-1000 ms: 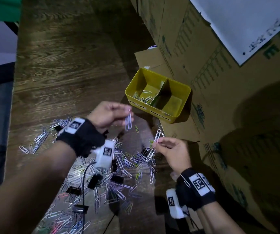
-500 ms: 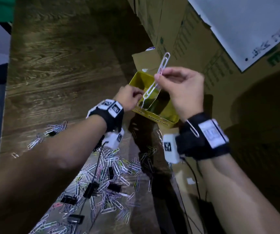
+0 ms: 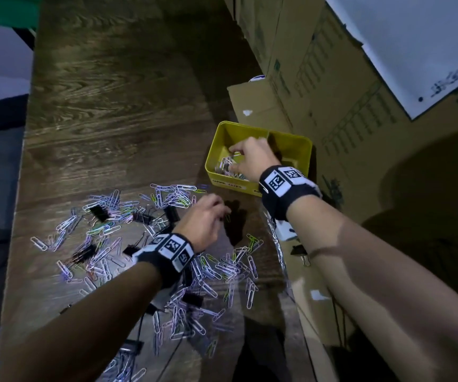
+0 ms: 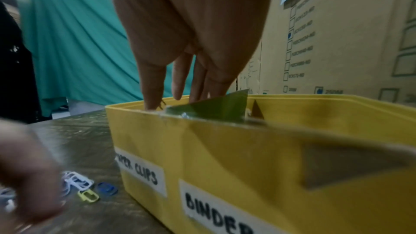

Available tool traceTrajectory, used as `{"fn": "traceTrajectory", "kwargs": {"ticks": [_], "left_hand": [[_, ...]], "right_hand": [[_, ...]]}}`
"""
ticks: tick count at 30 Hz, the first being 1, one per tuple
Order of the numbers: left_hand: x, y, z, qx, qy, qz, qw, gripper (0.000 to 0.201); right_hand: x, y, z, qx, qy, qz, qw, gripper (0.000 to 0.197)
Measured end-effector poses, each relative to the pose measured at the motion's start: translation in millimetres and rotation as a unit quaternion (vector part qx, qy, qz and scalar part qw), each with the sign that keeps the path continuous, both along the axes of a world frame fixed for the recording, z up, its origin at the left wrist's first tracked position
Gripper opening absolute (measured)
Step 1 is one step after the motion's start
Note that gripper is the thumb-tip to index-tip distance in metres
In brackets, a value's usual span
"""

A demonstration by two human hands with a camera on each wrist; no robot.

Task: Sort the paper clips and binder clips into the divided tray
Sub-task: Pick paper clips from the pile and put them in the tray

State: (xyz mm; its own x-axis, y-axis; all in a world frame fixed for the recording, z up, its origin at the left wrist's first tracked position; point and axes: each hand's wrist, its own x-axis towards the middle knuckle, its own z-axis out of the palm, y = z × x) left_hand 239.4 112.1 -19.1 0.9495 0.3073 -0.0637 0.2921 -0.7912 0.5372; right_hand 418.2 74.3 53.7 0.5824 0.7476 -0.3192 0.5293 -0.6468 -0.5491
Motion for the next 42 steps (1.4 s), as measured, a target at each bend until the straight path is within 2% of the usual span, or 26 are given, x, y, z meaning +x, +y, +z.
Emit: {"fn": "traceTrajectory", "kwargs": {"ticks": [2, 4, 7, 9, 11, 15, 19, 22, 25, 28, 30, 32, 34, 37, 39, 42], "left_hand": [[3, -6, -12, 0.011, 0.098, -0.001, 0.995, 0.046], [7, -16, -18, 0.013, 0.194, -0.036, 0.98, 0.061], [10, -37, -24, 0.037, 0.269, -0.08, 0.959, 0.063], [5, -52, -27, 0.053, 0.27, -0.104, 0.956, 0.061], [-6, -64, -30, 0.076, 0.267, -0.147, 0.949, 0.06], [-26, -80, -25, 0.083, 0.263, -0.216, 0.937, 0.059], [-12, -88, -19, 0.062, 0.219, -0.165, 0.96, 0.053], [-11, -99, -16, 0.079, 0.257, -0.194, 0.943, 0.053], [-31, -100, -15, 0.076, 0.25, -0.253, 0.931, 0.055], [-69, -93, -13, 0.071, 0.223, -0.244, 0.941, 0.064], [-95, -82, -18, 0.083, 0.235, -0.214, 0.945, 0.077], [-112, -71, -19, 0.112, 0.261, -0.203, 0.937, 0.099], [-119, -59, -18, 0.119, 0.284, -0.184, 0.933, 0.102], [-120, -39, -9, 0.113, 0.282, -0.125, 0.944, 0.102], [-116, -33, -4, 0.123, 0.273, -0.108, 0.948, 0.09], [-97, -51, 6, 0.113, 0.213, -0.099, 0.965, 0.069]], "right_hand": [[-3, -7, 3, 0.027, -0.008, -0.009, 1.0, 0.047], [-7, -14, 4, 0.076, -0.02, -0.015, 0.997, 0.039], [-16, -25, 3, 0.12, -0.01, -0.03, 0.992, 0.021], [-19, -30, 1, 0.122, -0.005, -0.039, 0.992, 0.017], [-22, -34, 0, 0.131, 0.0, -0.026, 0.991, 0.021], [-36, -48, 0, 0.204, -0.023, 0.012, 0.979, 0.028], [-68, -70, -10, 0.265, 0.008, -0.005, 0.964, 0.025], [-85, -96, -23, 0.217, 0.022, 0.003, 0.976, 0.028], [-96, -137, -40, 0.136, 0.026, -0.003, 0.99, 0.035], [-109, -173, -64, 0.027, 0.082, 0.007, 0.996, 0.053], [-120, -187, -73, -0.081, 0.09, 0.04, 0.992, 0.072], [-131, -195, -77, -0.153, 0.044, 0.092, 0.983, 0.085], [-142, -197, -79, -0.144, 0.025, 0.108, 0.983, 0.094], [-158, -194, -84, -0.127, 0.038, 0.09, 0.987, 0.106], [-168, -191, -86, -0.134, 0.042, 0.064, 0.988, 0.113], [-177, -183, -87, -0.14, 0.011, 0.019, 0.99, 0.116]]}}
